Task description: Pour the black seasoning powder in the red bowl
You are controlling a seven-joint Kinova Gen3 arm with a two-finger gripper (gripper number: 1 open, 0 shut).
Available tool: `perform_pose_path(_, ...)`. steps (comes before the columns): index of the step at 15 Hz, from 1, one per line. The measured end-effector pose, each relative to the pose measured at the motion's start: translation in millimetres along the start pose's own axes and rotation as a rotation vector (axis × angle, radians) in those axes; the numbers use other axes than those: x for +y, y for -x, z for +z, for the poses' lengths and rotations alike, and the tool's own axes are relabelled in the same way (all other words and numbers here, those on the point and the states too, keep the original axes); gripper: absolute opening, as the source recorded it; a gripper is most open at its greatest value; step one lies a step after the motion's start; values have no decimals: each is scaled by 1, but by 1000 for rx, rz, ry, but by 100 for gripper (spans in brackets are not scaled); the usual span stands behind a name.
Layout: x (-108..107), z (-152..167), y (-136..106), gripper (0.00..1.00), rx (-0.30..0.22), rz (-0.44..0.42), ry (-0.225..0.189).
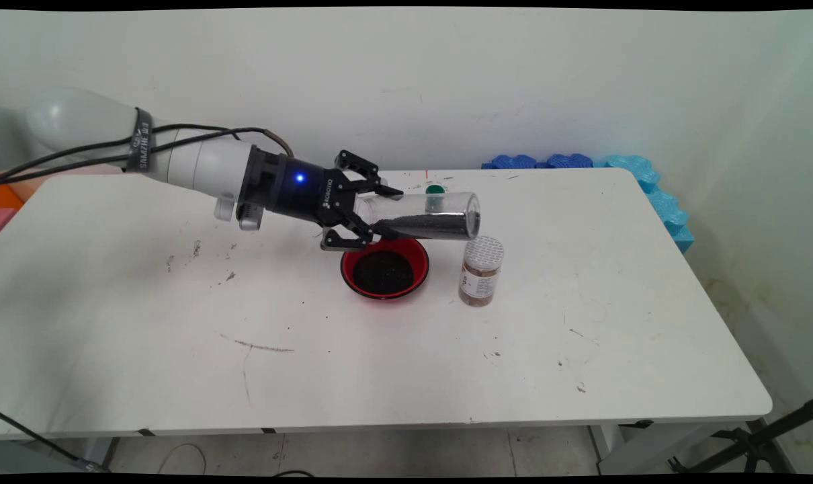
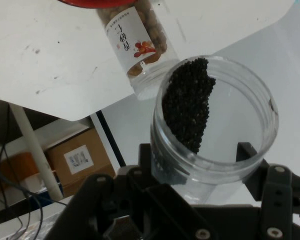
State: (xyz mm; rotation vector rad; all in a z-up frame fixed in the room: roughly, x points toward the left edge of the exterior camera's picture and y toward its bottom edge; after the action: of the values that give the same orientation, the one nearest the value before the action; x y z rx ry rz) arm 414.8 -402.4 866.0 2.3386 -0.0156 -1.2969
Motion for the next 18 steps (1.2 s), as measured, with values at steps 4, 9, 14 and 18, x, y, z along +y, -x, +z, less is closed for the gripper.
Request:
perform_pose_path(4, -2, -3, -1, 0, 0, -38, 5)
perform_pose_path(9, -3, -7, -3, 0, -1, -85, 8)
perform_pose_path(14, -6, -10, -6, 0, 0, -123, 4)
perform_pose_path(18, -9, -9, -8, 0, -1, -145, 2)
